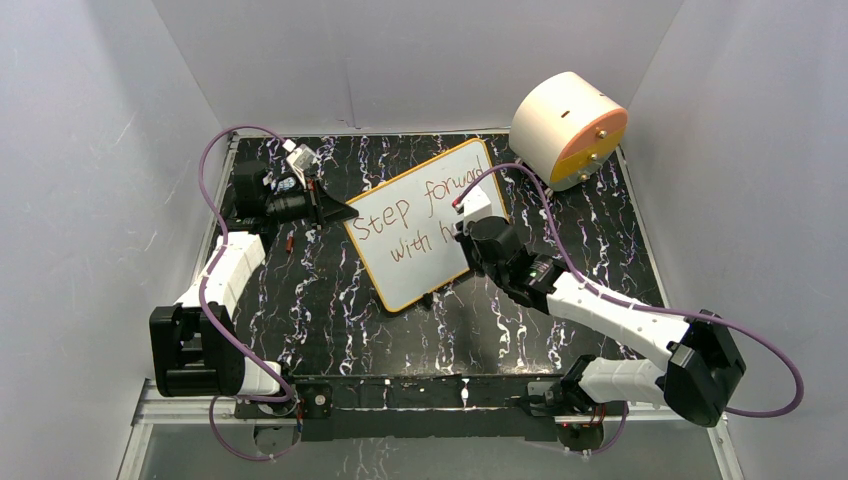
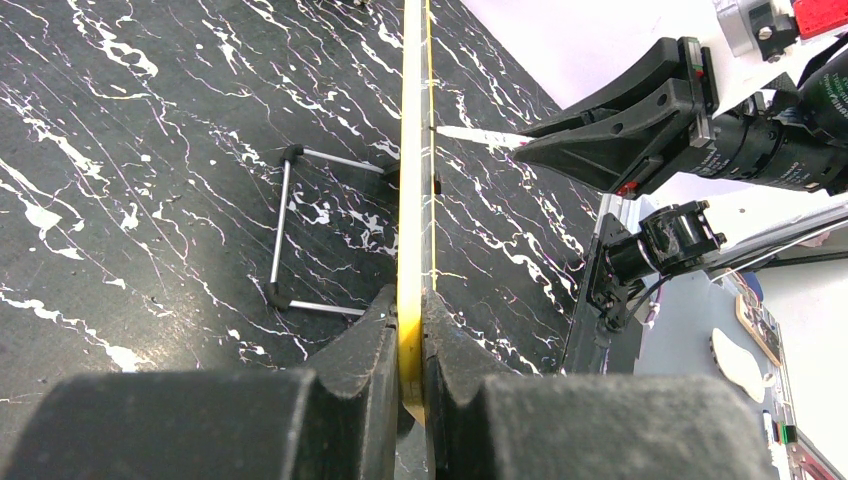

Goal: Write a sentence on the whiteboard

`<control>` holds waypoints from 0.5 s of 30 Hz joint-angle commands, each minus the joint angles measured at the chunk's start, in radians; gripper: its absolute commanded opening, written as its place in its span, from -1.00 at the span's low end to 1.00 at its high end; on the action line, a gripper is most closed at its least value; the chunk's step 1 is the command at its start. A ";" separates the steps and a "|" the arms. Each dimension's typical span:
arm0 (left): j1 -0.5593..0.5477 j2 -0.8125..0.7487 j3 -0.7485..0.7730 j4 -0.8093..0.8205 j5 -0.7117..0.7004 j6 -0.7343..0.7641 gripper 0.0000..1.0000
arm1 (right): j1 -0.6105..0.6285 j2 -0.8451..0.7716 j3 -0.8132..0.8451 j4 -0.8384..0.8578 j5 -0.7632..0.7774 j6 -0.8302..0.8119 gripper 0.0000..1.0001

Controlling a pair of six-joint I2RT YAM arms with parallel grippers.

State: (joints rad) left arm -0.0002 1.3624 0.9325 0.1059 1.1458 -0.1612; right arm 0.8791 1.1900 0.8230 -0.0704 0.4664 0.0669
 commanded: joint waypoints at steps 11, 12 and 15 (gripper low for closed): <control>-0.023 0.020 0.000 -0.054 0.019 0.045 -1.00 | -0.005 0.005 0.018 -0.018 -0.071 0.009 -1.00; -0.024 0.020 0.000 -0.053 0.018 0.045 -1.00 | -0.005 0.001 0.015 -0.024 -0.071 0.010 -1.00; -0.024 0.020 0.000 -0.054 0.020 0.045 -1.00 | -0.005 -0.006 0.006 -0.041 -0.064 0.012 -1.00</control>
State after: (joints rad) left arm -0.0002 1.3647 0.9325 0.1081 1.1446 -0.1642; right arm 0.8772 1.1992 0.8230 -0.0910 0.4267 0.0715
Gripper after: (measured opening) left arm 0.077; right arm 0.189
